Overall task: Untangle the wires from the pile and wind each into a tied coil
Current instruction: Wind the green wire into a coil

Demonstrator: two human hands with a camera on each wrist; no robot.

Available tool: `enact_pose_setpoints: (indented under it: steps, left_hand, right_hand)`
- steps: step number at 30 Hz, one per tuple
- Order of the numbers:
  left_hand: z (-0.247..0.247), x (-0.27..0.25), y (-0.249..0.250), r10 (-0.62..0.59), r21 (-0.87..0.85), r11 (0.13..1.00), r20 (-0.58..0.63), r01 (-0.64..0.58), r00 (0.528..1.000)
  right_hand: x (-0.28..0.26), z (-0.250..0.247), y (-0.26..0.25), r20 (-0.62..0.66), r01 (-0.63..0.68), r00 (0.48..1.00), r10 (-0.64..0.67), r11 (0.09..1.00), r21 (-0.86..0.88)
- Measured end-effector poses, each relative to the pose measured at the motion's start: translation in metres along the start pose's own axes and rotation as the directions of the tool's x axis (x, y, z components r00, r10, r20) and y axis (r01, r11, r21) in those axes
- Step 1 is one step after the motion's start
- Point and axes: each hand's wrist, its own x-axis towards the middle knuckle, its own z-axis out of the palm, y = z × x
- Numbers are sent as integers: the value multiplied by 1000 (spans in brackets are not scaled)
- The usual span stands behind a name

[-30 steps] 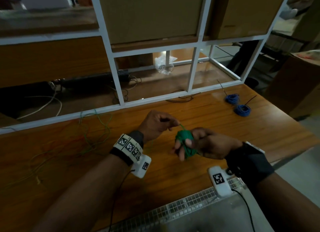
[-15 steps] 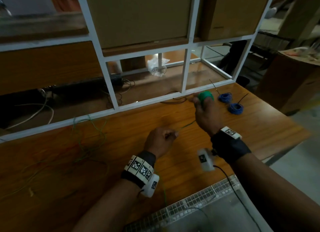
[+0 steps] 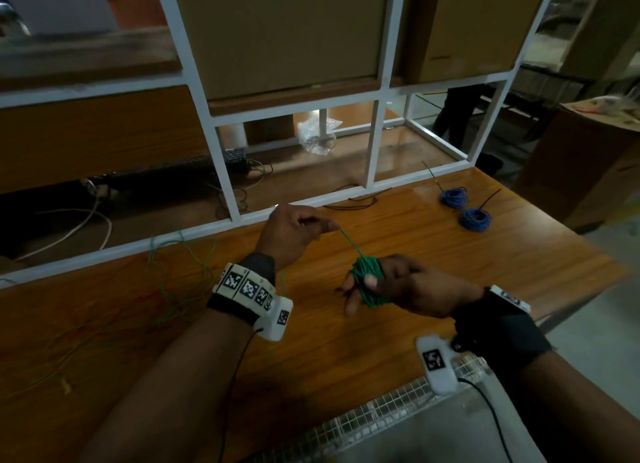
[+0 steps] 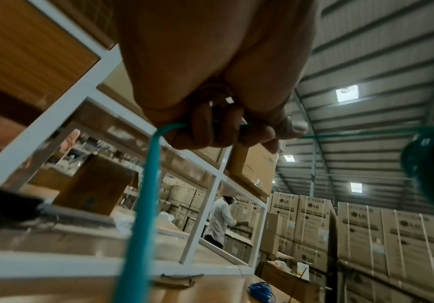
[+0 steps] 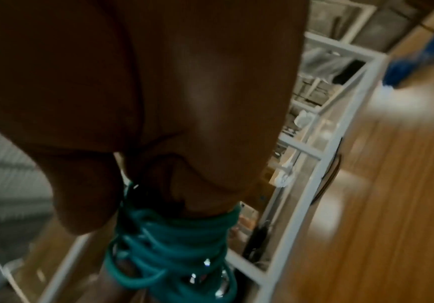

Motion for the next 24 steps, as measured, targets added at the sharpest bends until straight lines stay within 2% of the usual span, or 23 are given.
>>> enact_pose_setpoints:
  steps: [3, 5, 7, 8, 9, 10, 12, 13, 14, 15, 16, 17, 18, 20, 21, 22, 24]
  left_hand:
    - [11, -7, 2, -17, -163, 987, 14, 19, 1000]
    - [26, -13, 1, -60, -275, 959, 39, 69, 997]
    - [48, -22, -4, -132, -307, 941, 56, 143, 990]
    - [59, -27, -7, -150, -288, 943, 70, 164, 986]
    - [69, -32, -12, -153, -265, 949, 91, 172, 984]
    - [77, -35, -17, -137, -245, 956, 118, 163, 983]
    - [83, -40, -26, -121, -184, 972, 157, 149, 980]
    - [81, -43, -28, -108, -127, 984, 159, 128, 981]
    - [76, -46, -29, -94, -61, 993, 157, 105, 983]
    - [70, -50, -29, -81, -5, 997, 152, 83, 985]
    - [63, -53, -30, -72, 46, 997, 148, 66, 986]
    - [54, -55, -32, -44, 104, 994, 144, 29, 989]
    - [46, -55, -34, -8, 180, 983, 138, -17, 990]
    - [30, -49, -36, 69, 344, 933, 112, -103, 991]
    - [22, -45, -36, 100, 392, 910, 105, -134, 989]
    - [16, -40, -32, 121, 413, 897, 109, -156, 987]
    - [5, -31, -25, 132, 385, 904, 159, -184, 978]
  right_hand:
    - [2, 3, -17, 68, 114, 986, -150, 918, 380]
    - [8, 2, -26, 57, 192, 958, -280, 780, 596]
    - [14, 0, -37, -90, 311, 930, -357, 628, 713]
    - [18, -2, -41, -204, 387, 913, -352, 592, 707]
    - [22, -5, -43, -334, 465, 885, -323, 593, 657]
    - [25, -10, -43, -465, 518, 844, -269, 634, 574]
    - [29, -21, -38, -657, 502, 728, -197, 806, 315]
    - [31, -25, -34, -713, 425, 665, -220, 897, 119]
    - [32, -29, -29, -753, 317, 596, -278, 943, -98]
    - [31, -33, -21, -768, 192, 533, -354, 935, -298]
    - [30, -37, -11, -754, 56, 499, -427, 884, -464]
    - [31, -41, 1, -720, -63, 505, -475, 812, -580]
    - [31, -45, 12, -681, -151, 560, -472, 750, -644]
    - [30, -44, 36, -587, -257, 741, -327, 669, -698]
    - [31, -37, 42, -535, -280, 818, -212, 665, -692]
    - [32, -27, 41, -485, -301, 871, -79, 695, -653]
    - [31, -10, 33, -350, -344, 922, 164, 761, -550]
